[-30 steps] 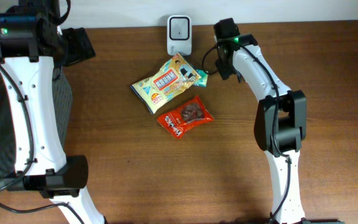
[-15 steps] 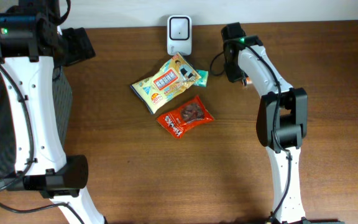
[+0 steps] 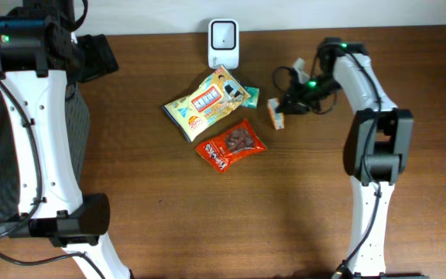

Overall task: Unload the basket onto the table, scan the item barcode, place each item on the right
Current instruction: 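Grasp the orange Kleenex tissue pack with the right gripper, then hold the orange tissue pack under the scanner with the right gripper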

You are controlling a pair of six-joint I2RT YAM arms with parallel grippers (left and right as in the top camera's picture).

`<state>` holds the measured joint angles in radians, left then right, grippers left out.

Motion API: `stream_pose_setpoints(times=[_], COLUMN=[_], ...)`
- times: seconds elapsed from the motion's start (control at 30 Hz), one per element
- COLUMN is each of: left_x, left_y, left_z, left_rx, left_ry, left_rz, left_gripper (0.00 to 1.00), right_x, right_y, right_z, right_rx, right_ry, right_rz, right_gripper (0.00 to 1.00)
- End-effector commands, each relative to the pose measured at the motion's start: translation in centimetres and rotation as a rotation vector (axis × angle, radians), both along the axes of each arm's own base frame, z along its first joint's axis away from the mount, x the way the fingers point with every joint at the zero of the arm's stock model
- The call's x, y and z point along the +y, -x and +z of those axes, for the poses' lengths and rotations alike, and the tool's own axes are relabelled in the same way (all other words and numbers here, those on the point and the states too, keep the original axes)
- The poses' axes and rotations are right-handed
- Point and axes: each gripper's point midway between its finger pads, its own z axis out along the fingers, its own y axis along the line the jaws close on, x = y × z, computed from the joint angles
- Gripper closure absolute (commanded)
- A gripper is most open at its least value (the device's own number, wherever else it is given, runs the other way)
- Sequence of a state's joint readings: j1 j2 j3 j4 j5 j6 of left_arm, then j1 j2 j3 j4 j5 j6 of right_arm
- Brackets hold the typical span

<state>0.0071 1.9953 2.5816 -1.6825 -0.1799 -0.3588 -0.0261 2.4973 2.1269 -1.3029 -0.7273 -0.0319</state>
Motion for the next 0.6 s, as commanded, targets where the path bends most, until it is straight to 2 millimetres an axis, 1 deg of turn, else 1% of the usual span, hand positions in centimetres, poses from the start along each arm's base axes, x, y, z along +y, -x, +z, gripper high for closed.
stream_pose_setpoints(times=[0.0,0.03,0.07,0.1,0.13,0.17,0.2,0.23,0.27,0.3,0.33,0.37,0.43,0.5,0.57], left_x=[0.1,0.1,0.1,0.1,0.1,0.1,0.1,0.1,0.1,0.1,0.1,0.1,0.1,0.1,0.1], left_y=[0.4,0.4,0.4,0.4,0.4,0.4,0.4,0.4,0.4,0.4,0.4,0.4,0.4,0.4,0.4], left_z=[0.8,0.8,0.8,0.8,0.8,0.8,0.8,0.8,0.8,0.8,0.8,0.8,0.8,0.8,0.8], left_rx=[-0.021,-0.021,-0.021,-0.021,-0.021,-0.021,-0.021,-0.021,-0.021,-0.021,-0.021,-0.021,-0.021,-0.021,-0.021], left_ry=[-0.002,-0.002,-0.002,-0.002,-0.002,-0.002,-0.002,-0.002,-0.002,-0.002,-0.002,-0.002,-0.002,-0.002,-0.002], left_rz=[-0.002,-0.002,-0.002,-0.002,-0.002,-0.002,-0.002,-0.002,-0.002,-0.002,-0.002,-0.002,-0.002,-0.002,-0.002], left_gripper=[0.01,0.01,0.01,0.01,0.01,0.01,0.01,0.01,0.01,0.01,0.01,0.01,0.01,0.01,0.01], right_x=[-6.3,-8.6,-9.6,-10.8,-11.0,-10.6,-9.9,-8.2,-6.2,-5.1,-3.8,-3.0,-2.2,-2.1,-2.2], right_y=[0.5,0.5,0.6,0.5,0.4,0.5,0.5,0.7,0.9,1.1,1.1,1.1,0.9,1.1,1.3], right_z=[-1.9,-1.5,-1.0,0.7,2.0,3.0,3.6,3.6,3.1,2.5,1.8,1.1,-0.4,-2.0,-2.8], right_rx=[0.031,0.038,0.040,0.034,0.025,0.014,0.007,0.005,-0.022,-0.030,-0.036,-0.038,-0.028,-0.027,-0.020], right_ry=[0.163,0.219,0.246,0.273,0.283,0.281,0.277,0.277,0.273,0.279,0.281,0.283,0.287,0.288,0.288], right_rz=[-0.060,-0.085,-0.094,-0.104,-0.101,-0.079,-0.056,-0.013,0.077,0.115,0.143,0.149,0.125,0.124,0.123], right_gripper=[0.76,0.63,0.50,0.36,0.36,0.36,0.35,0.28,0.28,0.29,0.33,0.36,0.38,0.45,0.55])
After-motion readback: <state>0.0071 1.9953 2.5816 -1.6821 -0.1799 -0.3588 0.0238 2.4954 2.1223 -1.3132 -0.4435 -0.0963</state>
